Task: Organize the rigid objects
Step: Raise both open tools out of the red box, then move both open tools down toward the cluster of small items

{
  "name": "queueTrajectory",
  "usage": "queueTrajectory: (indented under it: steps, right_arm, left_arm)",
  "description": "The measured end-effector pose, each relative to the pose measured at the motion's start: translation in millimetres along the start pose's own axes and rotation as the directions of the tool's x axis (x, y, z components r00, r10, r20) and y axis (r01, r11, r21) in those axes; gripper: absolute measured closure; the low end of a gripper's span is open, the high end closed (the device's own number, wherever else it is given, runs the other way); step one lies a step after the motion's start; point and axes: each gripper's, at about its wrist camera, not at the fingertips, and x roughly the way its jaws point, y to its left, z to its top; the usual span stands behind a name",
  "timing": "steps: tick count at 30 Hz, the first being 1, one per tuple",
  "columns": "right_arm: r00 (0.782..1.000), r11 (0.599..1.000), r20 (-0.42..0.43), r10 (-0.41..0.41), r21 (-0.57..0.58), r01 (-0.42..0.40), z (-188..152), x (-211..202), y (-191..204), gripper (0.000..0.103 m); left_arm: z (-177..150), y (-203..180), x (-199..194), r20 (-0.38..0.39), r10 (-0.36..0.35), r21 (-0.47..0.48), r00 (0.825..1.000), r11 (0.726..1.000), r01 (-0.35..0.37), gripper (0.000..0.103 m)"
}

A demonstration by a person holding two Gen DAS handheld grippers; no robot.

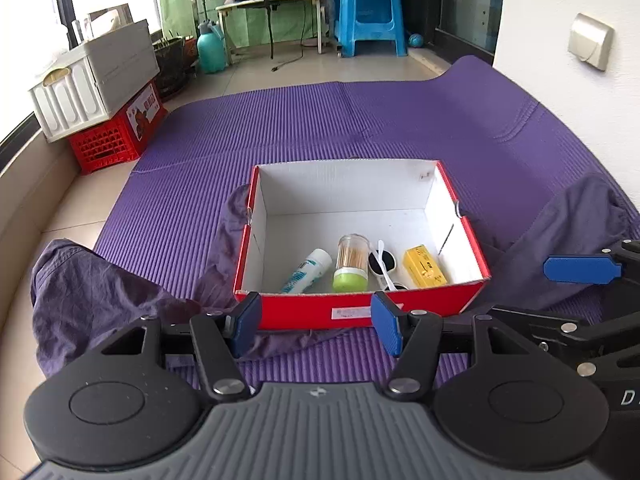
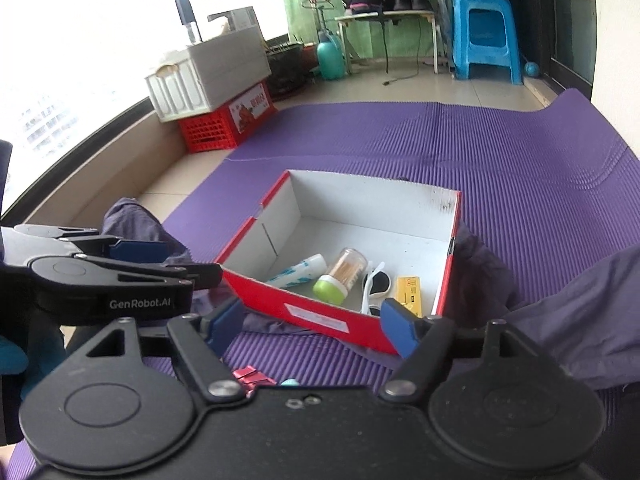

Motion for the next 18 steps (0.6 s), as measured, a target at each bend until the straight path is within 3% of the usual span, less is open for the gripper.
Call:
queueTrajectory:
  steps: [2,5,12,18]
  right_arm:
    - [1.0,1.0,0.009,0.009,0.003,-0.009,-4.4,-6.6,2.5,0.023]
    - [1.0,1.0,0.024,0.015,0.012,-0.015,-11.8,-16.2,4.9,0.017]
    - [0.998,0.999,0.059,0.035,-0.002,-0.035,-33.5,-33.7,11.7,0.005]
    - [0.996,0.999,0.065,0.053,-0.011,-0.053,-49.6,-42.8,16.5,0.002]
  left_arm:
    - [-5.8,-1.9,-9.2,0.009,0.0,-0.002,1.0,1.0,0.0,0.044]
    - [-15.5,-2.6,-21.7,0.021,-0.014,-0.019,1.0,1.0,0.015,0.03]
    - [-42.2,-7.5,-39.3,0.041,-0.018,-0.042,0.999,0.999,0.02,0.03]
    - [-59.1,-8.3,-47.8,0.045,-0.024,-0.084,0.999,0.996,0.028,0.028]
